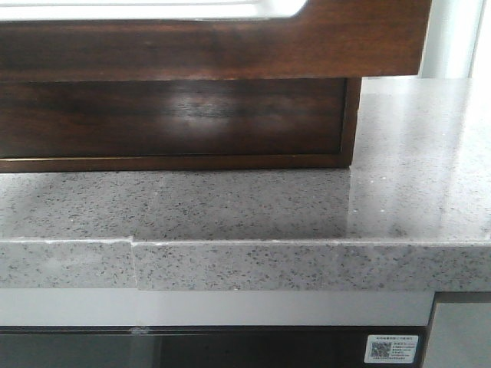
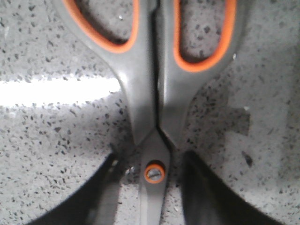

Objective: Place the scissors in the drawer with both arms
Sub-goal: 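Close the right gripper on the scissors near the pivot and lift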

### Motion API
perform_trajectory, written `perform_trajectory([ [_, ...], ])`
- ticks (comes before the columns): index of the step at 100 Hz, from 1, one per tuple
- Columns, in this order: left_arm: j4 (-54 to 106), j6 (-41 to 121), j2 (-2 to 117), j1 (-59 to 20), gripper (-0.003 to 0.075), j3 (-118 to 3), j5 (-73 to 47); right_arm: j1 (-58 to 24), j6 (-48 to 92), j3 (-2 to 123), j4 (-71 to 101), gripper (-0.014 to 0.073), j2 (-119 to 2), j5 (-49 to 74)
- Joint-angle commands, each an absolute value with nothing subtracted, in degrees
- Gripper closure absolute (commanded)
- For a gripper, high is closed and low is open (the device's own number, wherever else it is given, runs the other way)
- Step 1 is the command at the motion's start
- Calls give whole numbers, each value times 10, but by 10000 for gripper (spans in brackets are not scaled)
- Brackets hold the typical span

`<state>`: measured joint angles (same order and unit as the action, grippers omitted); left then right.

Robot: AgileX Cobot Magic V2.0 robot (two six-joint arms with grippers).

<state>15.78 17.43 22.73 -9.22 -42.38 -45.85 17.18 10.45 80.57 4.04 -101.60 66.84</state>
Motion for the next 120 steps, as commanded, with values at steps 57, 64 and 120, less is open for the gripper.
perform_trajectory([
  [57, 168, 170, 235, -95, 355, -438, -413, 175, 119, 825, 42, 617, -982, 667],
  [64, 168, 170, 235, -95, 355, -438, -413, 175, 122, 825, 42, 617, -977, 666],
  [120, 168, 170, 235, -95, 355, -438, -412, 155, 140, 843, 49, 626, -860, 637],
])
